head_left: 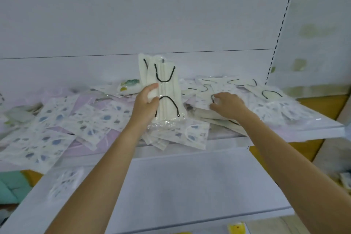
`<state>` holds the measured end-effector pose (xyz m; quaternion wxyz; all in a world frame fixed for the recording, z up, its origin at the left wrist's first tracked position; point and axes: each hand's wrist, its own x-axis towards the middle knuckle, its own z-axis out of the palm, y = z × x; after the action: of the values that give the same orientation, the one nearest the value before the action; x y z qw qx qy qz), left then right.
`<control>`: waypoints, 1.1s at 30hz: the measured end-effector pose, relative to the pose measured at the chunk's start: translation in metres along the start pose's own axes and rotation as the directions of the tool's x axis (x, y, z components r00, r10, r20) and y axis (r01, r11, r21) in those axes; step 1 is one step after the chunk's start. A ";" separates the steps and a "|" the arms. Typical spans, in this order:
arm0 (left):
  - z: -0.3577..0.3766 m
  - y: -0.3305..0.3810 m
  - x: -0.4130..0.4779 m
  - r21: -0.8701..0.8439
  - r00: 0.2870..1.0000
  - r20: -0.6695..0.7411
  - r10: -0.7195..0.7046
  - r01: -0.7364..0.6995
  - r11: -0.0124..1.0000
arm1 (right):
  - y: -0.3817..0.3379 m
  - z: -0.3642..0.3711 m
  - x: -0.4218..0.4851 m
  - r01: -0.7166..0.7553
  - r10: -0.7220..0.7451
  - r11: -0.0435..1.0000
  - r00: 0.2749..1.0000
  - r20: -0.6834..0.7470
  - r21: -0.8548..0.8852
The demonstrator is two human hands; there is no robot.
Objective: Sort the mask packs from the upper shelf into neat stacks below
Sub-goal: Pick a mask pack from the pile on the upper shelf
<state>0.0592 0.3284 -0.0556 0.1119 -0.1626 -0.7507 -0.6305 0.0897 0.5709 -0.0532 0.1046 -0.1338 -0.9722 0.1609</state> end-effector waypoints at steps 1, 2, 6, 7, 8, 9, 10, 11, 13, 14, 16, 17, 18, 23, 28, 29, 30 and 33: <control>0.012 0.002 0.002 0.008 1.000 -0.006 -0.001 0.001 1.000 | 0.008 0.000 0.006 0.018 -0.018 1.000 0.998 0.061 -0.005; 0.023 0.003 0.003 0.008 1.000 -0.012 -0.008 0.008 1.000 | 0.015 0.000 0.011 0.039 -0.038 0.999 0.994 0.100 -0.012; 0.054 0.004 0.002 0.023 0.997 -0.059 -0.052 0.053 0.998 | 0.034 -0.004 0.027 0.064 -0.062 0.998 0.984 0.168 -0.011; 0.057 0.004 0.002 0.034 0.995 -0.077 -0.060 0.063 0.997 | 0.036 -0.006 0.030 0.072 -0.073 0.997 0.984 0.161 0.010; 0.060 0.005 0.002 0.043 0.993 -0.094 -0.070 0.074 0.996 | 0.038 -0.006 0.032 0.086 -0.089 0.996 0.985 0.146 0.026; 0.062 0.005 0.003 0.049 0.991 -0.110 -0.077 0.083 0.995 | 0.039 -0.007 0.034 0.105 -0.109 0.994 0.988 0.109 0.042; 0.063 0.006 0.003 0.056 0.989 -0.123 -0.081 0.089 0.995 | 0.040 -0.007 0.034 0.123 -0.126 0.991 0.991 0.052 0.054; 0.064 0.007 0.003 0.064 0.988 -0.133 -0.083 0.092 0.994 | 0.040 -0.008 0.033 0.134 -0.133 0.989 0.991 -0.012 0.065; 0.065 0.009 0.004 0.086 0.985 -0.154 -0.079 0.093 0.992 | 0.037 -0.012 0.029 0.149 -0.131 0.981 0.981 -0.146 0.123; 0.065 0.010 0.005 0.095 0.984 -0.164 -0.071 0.088 0.992 | 0.035 -0.014 0.027 0.156 -0.122 0.975 0.972 -0.203 0.160; 0.065 0.012 0.005 0.096 0.981 -0.184 -0.066 0.084 0.992 | 0.028 -0.019 0.019 0.165 -0.090 0.955 0.954 -0.287 0.248; 0.064 0.014 0.005 0.094 0.980 -0.188 -0.059 0.078 0.992 | 0.024 -0.022 0.015 0.178 -0.082 0.942 0.944 -0.318 0.286; 0.064 0.016 0.005 0.096 0.981 -0.187 -0.049 0.068 0.993 | 0.018 -0.022 0.010 0.204 -0.087 0.920 0.939 -0.333 0.336; 0.064 0.026 0.012 0.047 0.987 -0.144 -0.066 0.074 0.996 | -0.027 -0.003 -0.022 0.508 -0.312 0.718 0.846 -0.432 0.476; 0.054 0.016 0.015 0.105 0.990 -0.077 -0.122 0.130 0.986 | -0.047 0.031 -0.037 0.573 -0.572 0.696 0.807 -0.149 0.433; 0.051 0.010 0.013 0.114 0.988 -0.067 -0.141 0.148 0.982 | -0.047 0.034 -0.038 0.572 -0.586 0.689 0.801 -0.121 0.445; 0.047 0.004 0.011 0.116 0.985 -0.057 -0.162 0.168 0.979 | -0.047 0.036 -0.039 0.569 -0.602 0.681 0.793 -0.090 0.461; 0.037 -0.006 0.009 0.124 0.983 -0.038 -0.180 0.183 0.975 | -0.048 0.040 -0.041 0.588 -0.679 0.658 0.733 0.033 0.470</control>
<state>0.0503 0.3651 -0.0643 0.0739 -0.0776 -0.7996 -0.5910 0.1076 0.5043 -0.0803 0.0800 0.2591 -0.9019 0.3363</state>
